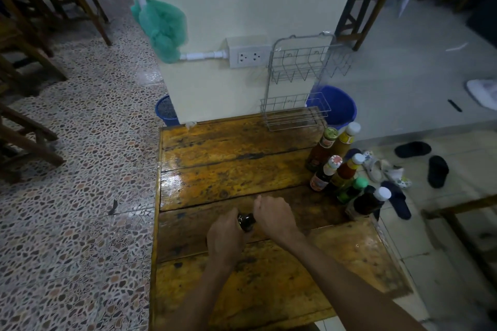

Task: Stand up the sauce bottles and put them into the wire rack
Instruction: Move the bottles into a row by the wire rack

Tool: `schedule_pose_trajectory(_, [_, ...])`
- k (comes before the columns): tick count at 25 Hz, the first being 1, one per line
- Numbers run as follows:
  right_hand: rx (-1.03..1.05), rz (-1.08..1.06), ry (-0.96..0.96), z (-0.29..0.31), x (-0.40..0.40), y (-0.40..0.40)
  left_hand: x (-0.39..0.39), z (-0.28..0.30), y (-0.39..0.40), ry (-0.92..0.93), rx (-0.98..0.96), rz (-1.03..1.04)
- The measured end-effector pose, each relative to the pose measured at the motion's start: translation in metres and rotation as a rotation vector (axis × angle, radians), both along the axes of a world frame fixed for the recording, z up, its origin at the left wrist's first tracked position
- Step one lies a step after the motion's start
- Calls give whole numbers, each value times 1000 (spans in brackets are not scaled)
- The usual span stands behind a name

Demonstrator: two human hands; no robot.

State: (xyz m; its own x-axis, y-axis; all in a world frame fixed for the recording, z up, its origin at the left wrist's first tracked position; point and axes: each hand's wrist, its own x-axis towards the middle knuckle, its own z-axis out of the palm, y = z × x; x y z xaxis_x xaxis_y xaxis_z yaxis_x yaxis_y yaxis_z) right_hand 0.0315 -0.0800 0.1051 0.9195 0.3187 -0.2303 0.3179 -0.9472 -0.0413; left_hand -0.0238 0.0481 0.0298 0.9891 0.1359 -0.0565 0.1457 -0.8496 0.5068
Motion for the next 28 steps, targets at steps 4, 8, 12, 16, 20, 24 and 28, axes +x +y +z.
schedule_pose_trajectory(4, [-45, 42, -1, -1, -8, -22, 2, -14, -15, -64, -54, -77])
schedule_pose_trajectory(8, [273, -225, 99, 1, -10, -47, 12, -8, -38, -50, -208, -96])
schedule_pose_trajectory(12, [552, -371, 170, 13, -16, -83, 21, 14, -81, 60, -630, -63])
schedule_pose_trajectory(16, [598, -434, 33, 12, -27, -131, 28, 29, -126, 165, -842, -107])
schedule_pose_trajectory(20, [640, -510, -94, 21, -33, -179, 37, 34, -170, 226, -861, -241])
schedule_pose_trajectory(24, [690, -567, -139, 26, -28, -206, 45, 35, -197, 179, -808, -236])
schedule_pose_trajectory(28, [682, -572, -89, 16, -20, -209, 56, 28, -207, 179, -734, -150])
